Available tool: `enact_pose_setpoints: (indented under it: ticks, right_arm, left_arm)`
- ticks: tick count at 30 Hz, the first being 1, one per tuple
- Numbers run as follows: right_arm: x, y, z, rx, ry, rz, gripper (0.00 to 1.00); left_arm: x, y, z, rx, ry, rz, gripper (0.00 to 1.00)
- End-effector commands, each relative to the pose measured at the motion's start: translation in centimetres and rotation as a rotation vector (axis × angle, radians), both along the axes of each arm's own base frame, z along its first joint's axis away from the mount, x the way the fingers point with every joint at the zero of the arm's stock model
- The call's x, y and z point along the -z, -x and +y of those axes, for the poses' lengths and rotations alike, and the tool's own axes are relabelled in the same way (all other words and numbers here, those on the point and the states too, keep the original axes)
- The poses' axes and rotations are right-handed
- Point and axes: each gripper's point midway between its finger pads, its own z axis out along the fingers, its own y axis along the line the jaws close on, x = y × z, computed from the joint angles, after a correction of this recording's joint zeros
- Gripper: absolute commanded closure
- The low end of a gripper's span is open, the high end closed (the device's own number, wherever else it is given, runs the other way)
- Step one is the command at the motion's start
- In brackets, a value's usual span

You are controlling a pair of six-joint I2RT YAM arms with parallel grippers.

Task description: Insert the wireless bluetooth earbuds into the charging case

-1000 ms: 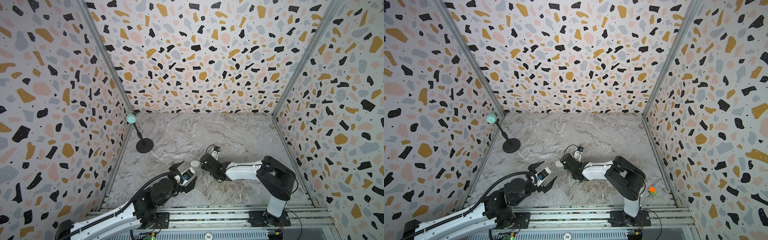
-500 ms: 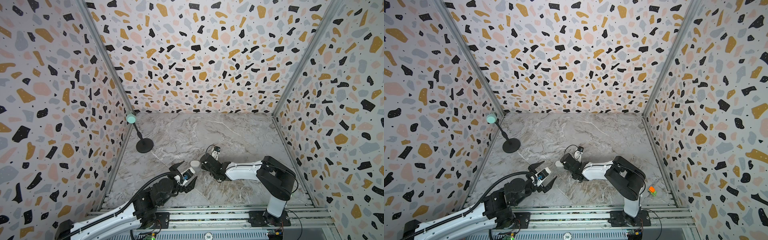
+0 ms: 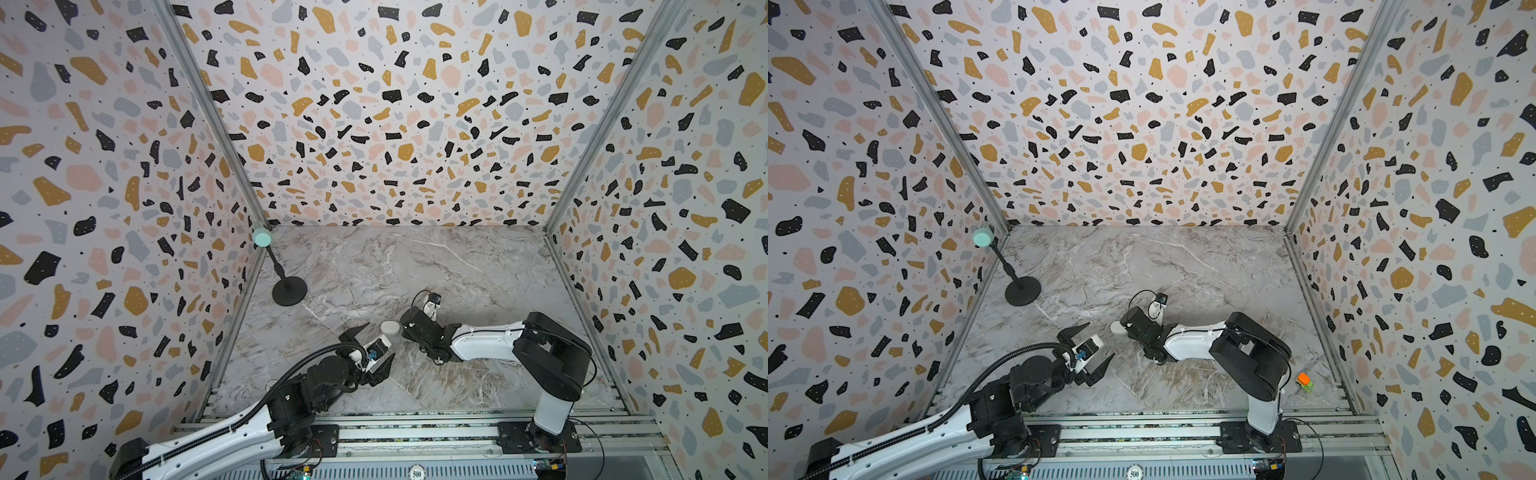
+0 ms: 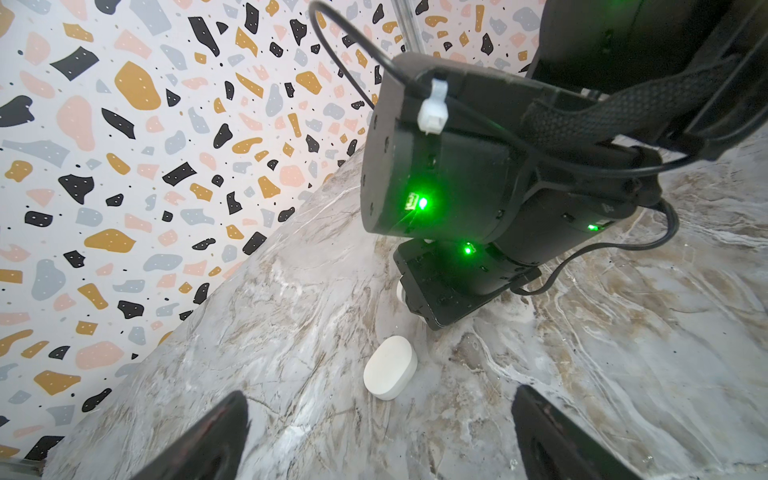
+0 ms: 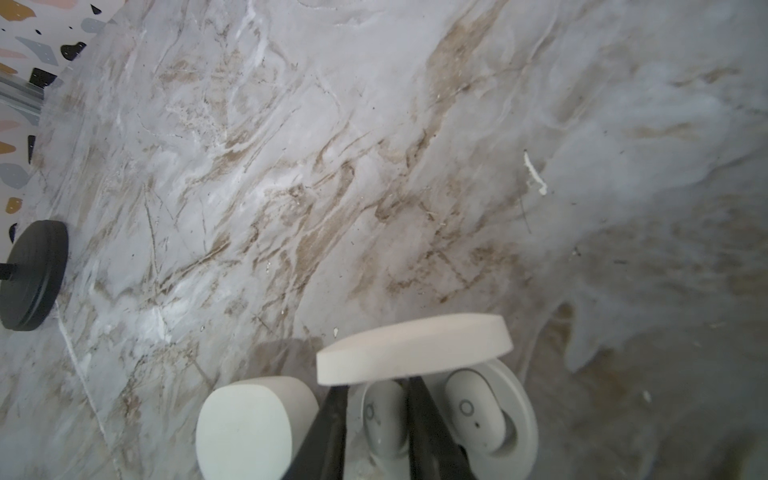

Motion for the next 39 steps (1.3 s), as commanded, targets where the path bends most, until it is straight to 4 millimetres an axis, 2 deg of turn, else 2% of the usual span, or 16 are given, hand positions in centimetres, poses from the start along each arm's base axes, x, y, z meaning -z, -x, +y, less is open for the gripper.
enact_pose_setpoints:
  ticks: [1,19,23,27,30,34,37,39]
  right_arm:
    - [-0.7,0.4,-0.8,0.016,0.011,0.002,0.72]
    - [-2.2,0.7,-0.8,0.023,-0.018,-0.018,0.72]
    - [-3.1,0.8,-0.4,0.01,-0.04,-0.027,0.72]
    - [-5.0,1.3,0.2,-0.013,-0.073,-0.057,0.7]
    - [-6.6,1.8,0.4,-0.04,-0.099,-0.086,0.64]
    - [-8.9,2.3,0.4,-0.093,-0.153,-0.143,0.38]
    - [-10.6,2.1,-0.6,-0.106,-0.151,-0.184,0.18]
    - [-11.6,1.4,-0.7,-0.155,-0.147,-0.207,0.11]
  left_arm:
    - [-1.3,-0.2,-0.3,0.0,0.054,-0.015,0.0]
    - [-1.3,-0.3,-0.3,0.002,0.053,-0.012,0.0]
    - [-1.3,-0.2,-0.3,0.002,0.054,-0.013,0.0]
    - [-1.3,-0.3,-0.3,0.001,0.055,-0.014,0.0]
    - [-1.4,-0.3,-0.2,0.0,0.056,-0.015,0.0]
    - [-1.4,-0.3,-0.2,0.0,0.058,-0.015,0.0]
    - [-1.4,-0.3,-0.2,-0.001,0.057,-0.015,0.0]
    - [-1.4,-0.2,-0.2,0.001,0.058,-0.015,0.0]
